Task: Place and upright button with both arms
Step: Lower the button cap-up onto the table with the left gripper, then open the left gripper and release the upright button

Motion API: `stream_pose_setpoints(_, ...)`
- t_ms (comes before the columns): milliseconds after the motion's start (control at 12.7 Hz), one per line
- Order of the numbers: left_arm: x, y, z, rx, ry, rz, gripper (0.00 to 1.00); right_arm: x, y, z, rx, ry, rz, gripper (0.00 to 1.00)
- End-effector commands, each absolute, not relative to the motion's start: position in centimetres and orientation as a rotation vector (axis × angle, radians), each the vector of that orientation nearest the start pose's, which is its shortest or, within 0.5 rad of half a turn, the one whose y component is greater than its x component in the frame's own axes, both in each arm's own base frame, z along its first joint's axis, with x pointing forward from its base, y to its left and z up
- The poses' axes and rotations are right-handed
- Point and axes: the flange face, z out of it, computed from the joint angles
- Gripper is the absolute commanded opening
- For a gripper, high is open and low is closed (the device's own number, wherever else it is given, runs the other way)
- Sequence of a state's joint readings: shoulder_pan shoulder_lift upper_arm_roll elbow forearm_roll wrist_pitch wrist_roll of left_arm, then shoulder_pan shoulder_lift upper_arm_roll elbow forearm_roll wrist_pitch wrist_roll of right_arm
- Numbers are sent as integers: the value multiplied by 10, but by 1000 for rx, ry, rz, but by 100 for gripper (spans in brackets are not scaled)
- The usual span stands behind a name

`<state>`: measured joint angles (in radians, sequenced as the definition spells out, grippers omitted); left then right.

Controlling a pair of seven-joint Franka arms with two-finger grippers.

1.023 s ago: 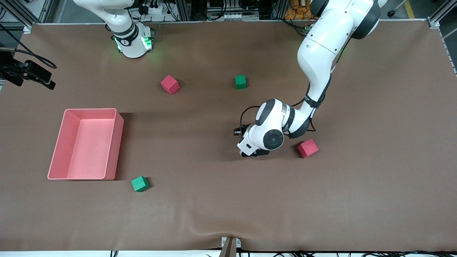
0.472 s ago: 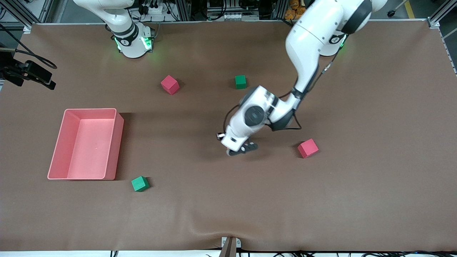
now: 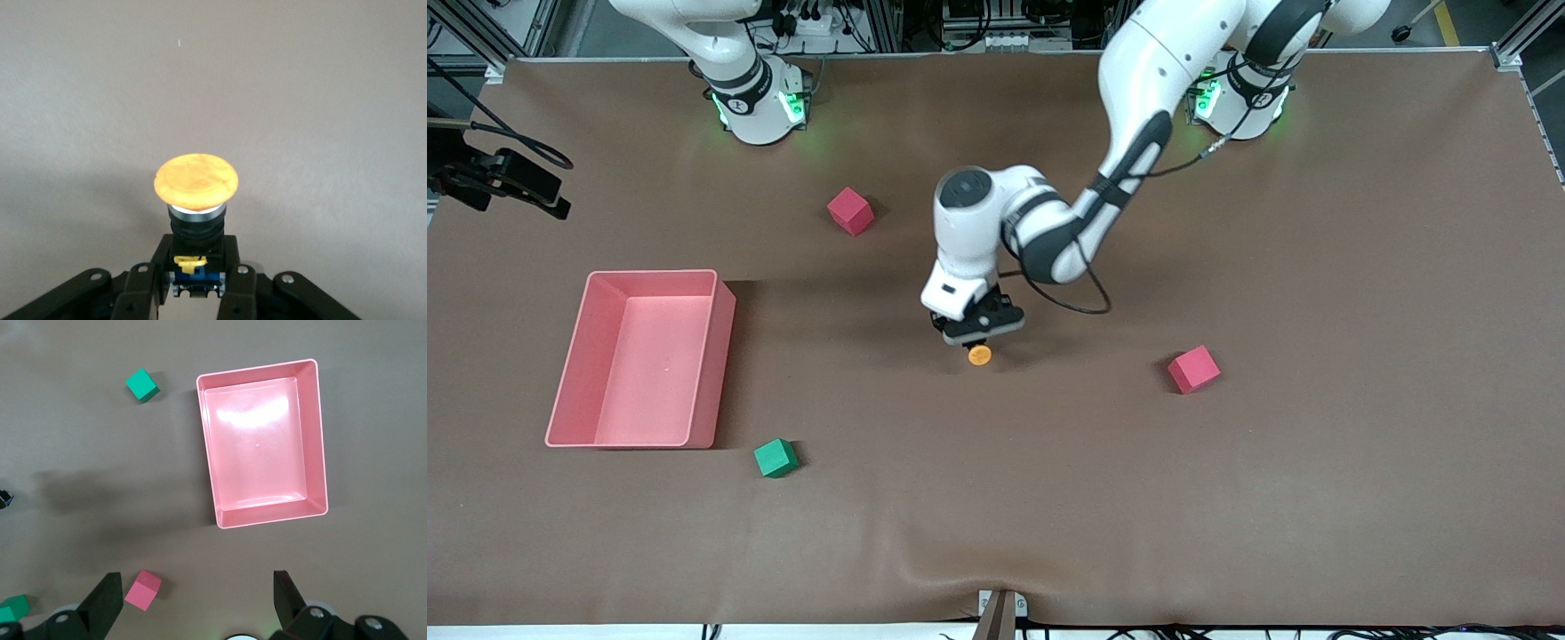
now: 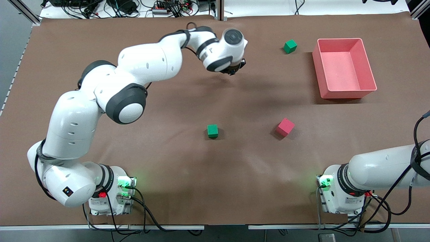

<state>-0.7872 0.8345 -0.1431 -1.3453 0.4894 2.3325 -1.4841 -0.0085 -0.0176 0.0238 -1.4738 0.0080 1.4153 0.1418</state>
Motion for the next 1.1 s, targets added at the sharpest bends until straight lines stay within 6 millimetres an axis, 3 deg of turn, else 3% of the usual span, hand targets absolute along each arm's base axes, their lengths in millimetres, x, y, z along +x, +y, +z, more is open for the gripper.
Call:
stream_pose_setpoints(0, 434, -609, 242, -2965, -501, -791, 0, 533, 12, 669, -3143, 172, 72, 100)
stream_pose_setpoints(236, 395, -627, 221, -2788, -318, -1143, 0, 533, 14, 669, -3143, 162, 72, 100)
stream_pose_setpoints(315, 396, -627, 213, -2737, -247, -1231, 0, 533, 15, 669, -3143, 162, 69, 100)
stream_pose_setpoints(394, 387, -631, 200, -2718, -213, -1299, 0, 534, 16, 670, -3142, 162, 60, 100)
stream_pose_setpoints(472, 382, -632, 187, -2717, -284, -1364, 0, 535, 16, 670, -3138, 163, 51, 100)
stream_pose_setpoints(551, 381, -631, 181, -2710, -323, -1449, 0, 536, 16, 671, -3135, 156, 30, 100)
stream_pose_setpoints(1023, 376, -613, 113, -2563, -67, -1657, 0, 537, 20, 671, -3133, 146, 22, 100)
